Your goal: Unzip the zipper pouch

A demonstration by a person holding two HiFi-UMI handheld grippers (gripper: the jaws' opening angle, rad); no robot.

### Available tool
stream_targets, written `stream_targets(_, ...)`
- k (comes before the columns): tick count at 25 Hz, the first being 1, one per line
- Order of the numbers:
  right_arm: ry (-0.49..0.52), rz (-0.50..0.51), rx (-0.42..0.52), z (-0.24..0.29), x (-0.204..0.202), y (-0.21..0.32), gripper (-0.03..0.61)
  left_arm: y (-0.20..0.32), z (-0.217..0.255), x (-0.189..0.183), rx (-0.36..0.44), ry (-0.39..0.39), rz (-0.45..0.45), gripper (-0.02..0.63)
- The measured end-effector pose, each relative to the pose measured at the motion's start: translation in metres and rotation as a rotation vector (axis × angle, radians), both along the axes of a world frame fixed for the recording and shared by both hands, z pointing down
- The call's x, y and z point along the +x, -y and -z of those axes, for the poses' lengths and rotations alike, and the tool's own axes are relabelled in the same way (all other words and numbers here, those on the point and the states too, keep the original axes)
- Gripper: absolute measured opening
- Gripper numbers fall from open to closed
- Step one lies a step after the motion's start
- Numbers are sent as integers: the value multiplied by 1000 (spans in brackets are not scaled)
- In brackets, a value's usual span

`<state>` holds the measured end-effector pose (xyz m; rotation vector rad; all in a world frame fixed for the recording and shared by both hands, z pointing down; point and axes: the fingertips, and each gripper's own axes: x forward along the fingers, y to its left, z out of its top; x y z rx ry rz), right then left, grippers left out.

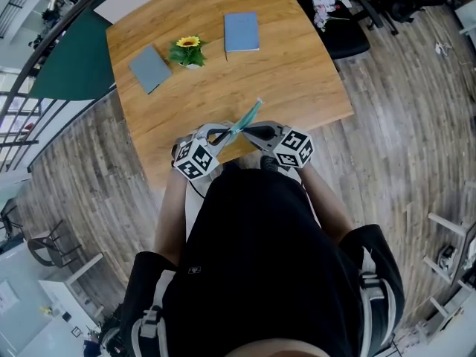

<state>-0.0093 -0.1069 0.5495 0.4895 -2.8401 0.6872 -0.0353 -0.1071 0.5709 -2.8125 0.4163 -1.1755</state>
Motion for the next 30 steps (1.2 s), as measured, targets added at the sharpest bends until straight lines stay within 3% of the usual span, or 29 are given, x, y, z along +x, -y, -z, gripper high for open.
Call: stream_targets(30, -27, 47, 46, 0, 9, -17, 9, -32, 0, 16, -21, -7, 52, 5)
